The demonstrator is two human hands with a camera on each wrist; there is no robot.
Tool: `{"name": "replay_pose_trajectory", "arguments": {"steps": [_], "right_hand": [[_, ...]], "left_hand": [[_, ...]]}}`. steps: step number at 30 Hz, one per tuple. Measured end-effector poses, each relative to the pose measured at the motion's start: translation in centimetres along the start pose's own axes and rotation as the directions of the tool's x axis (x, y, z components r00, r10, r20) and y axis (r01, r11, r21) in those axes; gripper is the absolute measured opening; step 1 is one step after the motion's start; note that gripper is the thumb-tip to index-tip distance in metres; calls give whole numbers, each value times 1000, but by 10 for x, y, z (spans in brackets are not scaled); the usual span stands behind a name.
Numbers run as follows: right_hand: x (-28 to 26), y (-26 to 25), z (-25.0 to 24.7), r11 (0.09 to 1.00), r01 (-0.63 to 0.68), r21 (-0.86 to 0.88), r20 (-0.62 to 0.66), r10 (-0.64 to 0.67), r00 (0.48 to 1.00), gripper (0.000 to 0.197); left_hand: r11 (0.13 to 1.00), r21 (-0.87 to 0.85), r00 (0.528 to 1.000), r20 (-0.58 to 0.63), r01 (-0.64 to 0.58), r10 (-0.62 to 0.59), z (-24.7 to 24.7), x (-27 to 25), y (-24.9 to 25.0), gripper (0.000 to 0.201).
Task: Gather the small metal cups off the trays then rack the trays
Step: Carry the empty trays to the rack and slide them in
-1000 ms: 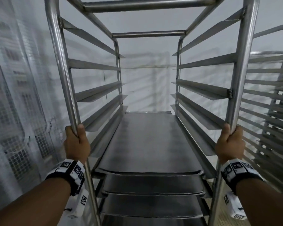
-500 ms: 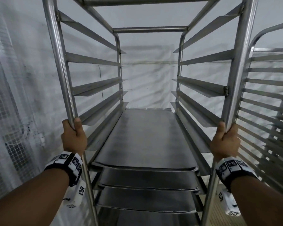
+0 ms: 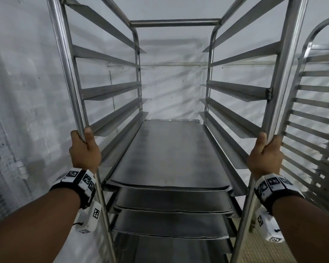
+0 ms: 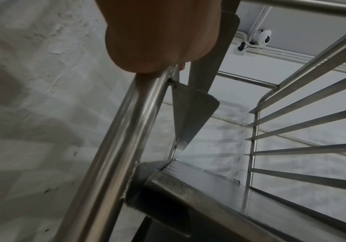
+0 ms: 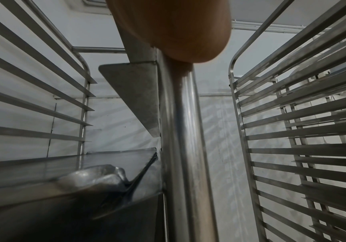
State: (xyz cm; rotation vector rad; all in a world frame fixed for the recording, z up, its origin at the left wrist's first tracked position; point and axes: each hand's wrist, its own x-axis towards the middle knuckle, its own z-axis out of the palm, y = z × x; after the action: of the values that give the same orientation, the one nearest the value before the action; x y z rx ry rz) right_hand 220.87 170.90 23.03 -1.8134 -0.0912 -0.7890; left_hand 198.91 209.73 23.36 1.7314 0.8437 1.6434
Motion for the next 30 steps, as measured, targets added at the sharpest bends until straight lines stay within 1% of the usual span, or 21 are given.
{"name": "replay_pose_trajectory", "arguments": {"steps": [5,12,17,23,28,30], "right_hand": [[4,0,13,1000,-3,8,-13,3,1000,47],[7,-2,19,1000,-6,19,-27,6,1000,48],[10,-1,25,999,9,31,-30,-8,1000,46],[16,2,35,999,21,47,-44,-19,999,43],[25,11,42,999,39,19,-56,-38,998,46],[26,12,41,999,37,18,-47,-36,998,47]], "left_hand": [[1000,-14,1000,-9,-10,10,13,6,-5,51],[1000,-22,1000,-18,-8,7,23,10,-8,49],[999,-27,999,-6,-33,33,29,15,-11,58],[999,-11,999,7,-39,39,40,21,-19,53],[998,-15,998,0,-65,65,49,24,-28,47],[998,-19,998,11,-57,58,50,23,-27,46]]}}
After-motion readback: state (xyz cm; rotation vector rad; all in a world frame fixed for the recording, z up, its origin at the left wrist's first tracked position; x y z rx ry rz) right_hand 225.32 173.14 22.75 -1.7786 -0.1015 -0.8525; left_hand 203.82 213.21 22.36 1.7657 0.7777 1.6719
